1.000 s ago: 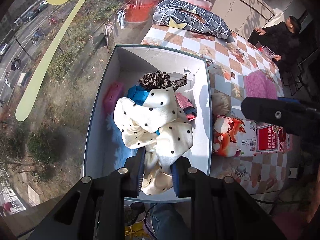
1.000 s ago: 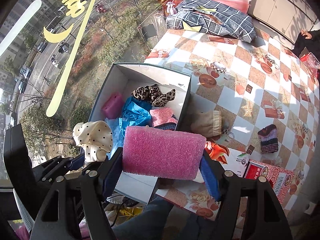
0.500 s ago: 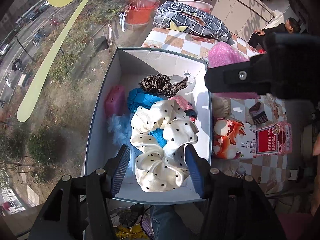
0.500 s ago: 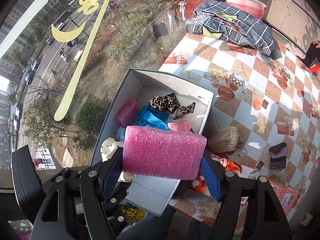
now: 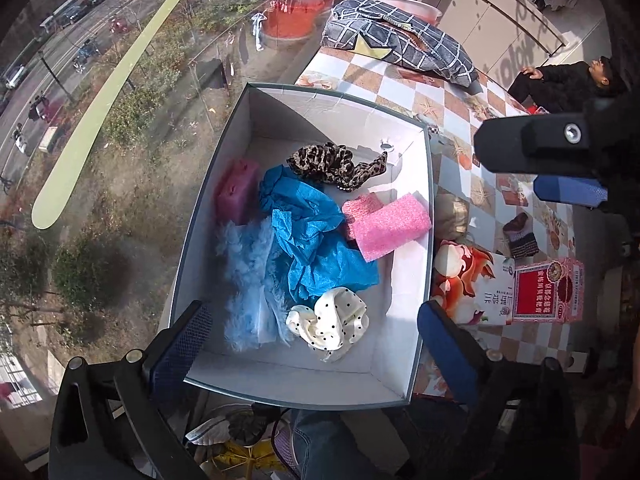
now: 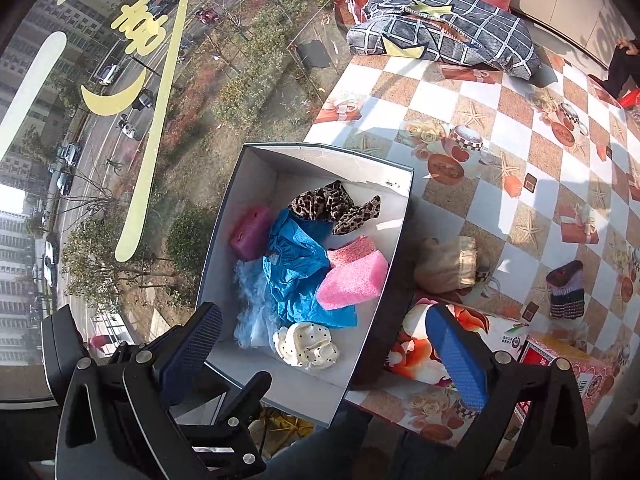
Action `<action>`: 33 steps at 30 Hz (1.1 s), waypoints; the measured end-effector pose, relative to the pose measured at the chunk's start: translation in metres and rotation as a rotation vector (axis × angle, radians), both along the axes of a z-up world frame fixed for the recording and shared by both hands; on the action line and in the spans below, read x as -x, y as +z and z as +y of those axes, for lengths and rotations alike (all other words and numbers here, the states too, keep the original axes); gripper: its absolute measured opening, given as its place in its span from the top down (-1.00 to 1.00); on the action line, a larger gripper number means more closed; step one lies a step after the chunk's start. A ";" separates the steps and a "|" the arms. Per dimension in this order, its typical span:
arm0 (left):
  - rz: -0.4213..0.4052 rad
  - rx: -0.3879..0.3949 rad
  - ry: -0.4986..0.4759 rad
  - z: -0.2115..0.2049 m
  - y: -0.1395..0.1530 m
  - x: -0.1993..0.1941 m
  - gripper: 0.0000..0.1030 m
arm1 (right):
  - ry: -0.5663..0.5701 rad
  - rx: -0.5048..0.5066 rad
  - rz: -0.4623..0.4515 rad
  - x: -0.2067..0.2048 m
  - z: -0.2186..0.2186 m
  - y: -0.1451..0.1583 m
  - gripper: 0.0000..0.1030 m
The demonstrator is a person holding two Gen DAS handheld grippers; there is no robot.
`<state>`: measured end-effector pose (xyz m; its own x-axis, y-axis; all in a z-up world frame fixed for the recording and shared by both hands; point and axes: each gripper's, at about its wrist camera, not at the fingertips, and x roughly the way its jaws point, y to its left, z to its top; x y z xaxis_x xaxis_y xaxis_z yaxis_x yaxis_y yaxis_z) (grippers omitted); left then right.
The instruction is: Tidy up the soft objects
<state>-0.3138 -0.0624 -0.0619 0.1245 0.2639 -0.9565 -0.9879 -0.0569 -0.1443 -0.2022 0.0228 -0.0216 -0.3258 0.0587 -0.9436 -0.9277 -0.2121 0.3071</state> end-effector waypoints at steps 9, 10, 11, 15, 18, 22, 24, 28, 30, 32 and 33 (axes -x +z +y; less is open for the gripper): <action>0.013 -0.009 -0.020 0.002 0.002 -0.007 -0.99 | -0.025 -0.006 0.010 -0.011 0.000 0.007 -1.00; 0.012 -0.007 -0.021 0.002 0.002 -0.007 -0.99 | -0.028 -0.004 0.011 -0.012 0.000 0.006 -1.00; 0.011 -0.006 -0.022 0.002 0.002 -0.008 -0.99 | -0.031 -0.004 0.011 -0.013 0.000 0.007 -1.00; 0.016 -0.005 -0.033 0.003 0.002 -0.012 -0.99 | -0.043 0.001 0.014 -0.020 -0.001 0.006 -1.00; 0.019 -0.003 -0.038 0.002 0.002 -0.014 -0.99 | -0.046 0.005 0.016 -0.022 -0.002 0.005 -1.00; 0.017 0.002 -0.035 0.002 0.002 -0.014 -0.99 | -0.043 0.009 0.019 -0.022 -0.003 0.004 -1.00; 0.014 0.002 -0.030 0.001 0.002 -0.012 -0.99 | -0.036 0.010 0.014 -0.019 -0.004 0.003 -1.00; 0.138 -0.047 -0.019 -0.003 0.011 -0.012 -0.99 | 0.008 -0.017 -0.034 -0.007 -0.008 0.004 -1.00; 0.246 -0.096 -0.017 -0.006 0.021 -0.012 -0.99 | 0.036 -0.041 -0.083 0.001 -0.012 0.005 -1.00; 0.297 -0.123 -0.029 -0.008 0.026 -0.010 -0.99 | 0.065 -0.071 -0.138 0.010 -0.016 0.006 -1.00; 0.309 -0.121 -0.039 -0.009 0.027 -0.008 -0.99 | 0.079 -0.082 -0.167 0.014 -0.017 0.005 -1.00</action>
<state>-0.3058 -0.0718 -0.0351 -0.1548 0.3785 -0.9126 -0.9870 -0.0190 0.1595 -0.2161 0.0054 -0.0165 -0.1719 0.1178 -0.9780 -0.9438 -0.3042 0.1293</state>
